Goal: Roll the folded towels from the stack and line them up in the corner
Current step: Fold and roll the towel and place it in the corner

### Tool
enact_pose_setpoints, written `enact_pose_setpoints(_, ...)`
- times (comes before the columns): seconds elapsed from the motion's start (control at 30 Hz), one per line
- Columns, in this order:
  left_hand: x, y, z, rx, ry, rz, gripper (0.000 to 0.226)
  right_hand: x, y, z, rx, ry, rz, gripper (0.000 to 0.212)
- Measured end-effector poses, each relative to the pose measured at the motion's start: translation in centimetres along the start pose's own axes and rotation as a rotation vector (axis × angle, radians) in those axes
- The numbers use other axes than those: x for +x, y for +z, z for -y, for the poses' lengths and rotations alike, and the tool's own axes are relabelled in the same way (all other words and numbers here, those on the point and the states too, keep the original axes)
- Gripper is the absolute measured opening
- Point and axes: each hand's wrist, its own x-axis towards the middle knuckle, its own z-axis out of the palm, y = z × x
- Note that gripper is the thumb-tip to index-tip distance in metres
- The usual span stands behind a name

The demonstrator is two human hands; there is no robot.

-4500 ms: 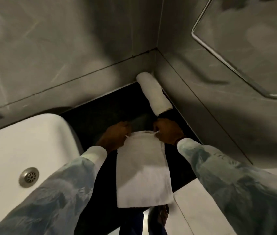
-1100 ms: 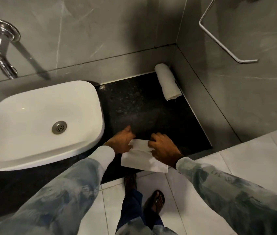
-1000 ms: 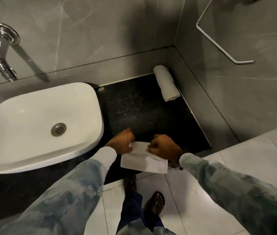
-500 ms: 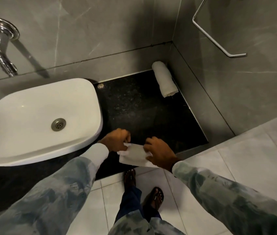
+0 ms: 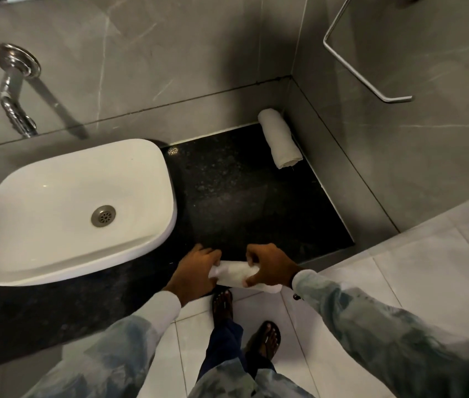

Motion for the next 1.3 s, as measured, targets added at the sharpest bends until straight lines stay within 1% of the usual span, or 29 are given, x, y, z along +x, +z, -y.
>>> enact_pose_setpoints(0.1,-0.1,0.6,-0.4,0.042,-0.006,0.039,0.043,-0.1,1.2,0.4,-0.114,0.004,0.003,0.060)
enact_pose_setpoints(0.2,0.6,0.1,-0.5,0.077,-0.025,0.092,0.048,-0.2,1.8,0.6,-0.197,-0.009,0.006,0.059)
enact_pose_setpoints(0.23,0.9,0.0,-0.6,0.096,-0.022,0.124,0.055,-0.3,1.9,0.8,-0.222,-0.009,0.014,0.057)
enact_pose_setpoints(0.33,1.9,-0.3,-0.8,0.167,-0.008,0.292,0.088,-0.5,2.1,1.4,-0.259,-0.011,0.027,0.053)
enact_pose_setpoints(0.37,2.3,-0.5,-0.7,0.198,0.008,0.310,0.094,-0.4,1.7,1.5,-0.255,-0.011,0.018,0.052)
enact_pose_setpoints(0.4,2.9,-0.8,-0.6,0.237,0.036,0.306,0.096,-0.3,1.2,1.7,-0.248,-0.010,-0.001,0.052)
enact_pose_setpoints(0.53,7.2,-4.5,-1.2,0.389,0.123,0.259,0.087,1.3,-3.0,1.7,-0.256,0.009,-0.186,0.052)
enact_pose_setpoints(0.6,10.4,-7.0,-1.4,0.373,0.113,0.258,0.086,2.8,-5.5,1.7,-0.234,0.025,-0.268,0.051)
enact_pose_setpoints(0.67,13.7,-9.3,-1.3,0.317,0.097,0.295,0.085,4.8,-7.9,1.6,-0.217,0.073,-0.321,0.046)
enact_pose_setpoints(0.73,17.1,-11.3,-0.9,0.347,0.147,0.295,0.077,7.0,-9.8,1.2,-0.237,0.110,-0.370,0.041)
enact_pose_setpoints(0.8,20.2,-12.6,-0.5,0.460,0.199,0.286,0.065,8.8,-11.2,1.1,-0.275,0.141,-0.399,0.037)
enact_pose_setpoints(0.87,24.3,-13.8,0.2,0.551,0.237,0.274,0.058,11.6,-12.4,0.5,-0.238,0.196,-0.450,0.035)
enact_pose_setpoints(0.93,28.3,-14.5,1.1,0.594,0.301,0.229,0.049,14.2,-13.5,0.0,-0.190,0.266,-0.488,0.035)
enact_pose_setpoints(1.03,33.7,-15.6,2.0,0.590,0.370,0.179,0.036,18.6,-14.8,-0.8,-0.115,0.328,-0.589,0.036)
enact_pose_setpoints(1.07,35.1,-16.1,1.8,0.600,0.362,0.194,0.034,19.9,-15.3,-0.9,-0.096,0.356,-0.608,0.039)
enact_pose_setpoints(1.1,37.0,-16.4,2.0,0.620,0.358,0.201,0.034,21.5,-15.9,-1.2,-0.089,0.383,-0.625,0.042)
enact_pose_setpoints(1.2,41.2,-16.9,2.8,0.541,0.316,0.213,0.039,25.0,-16.9,-2.2,-0.106,0.373,-0.716,0.049)
enact_pose_setpoints(1.23,42.2,-16.6,3.2,0.497,0.342,0.208,0.040,25.8,-17.2,-2.4,-0.114,0.374,-0.724,0.052)
enact_pose_setpoints(1.3,44.5,-15.3,4.3,0.394,0.458,0.110,0.037,27.4,-17.6,-3.0,-0.152,0.404,-0.728,0.057)
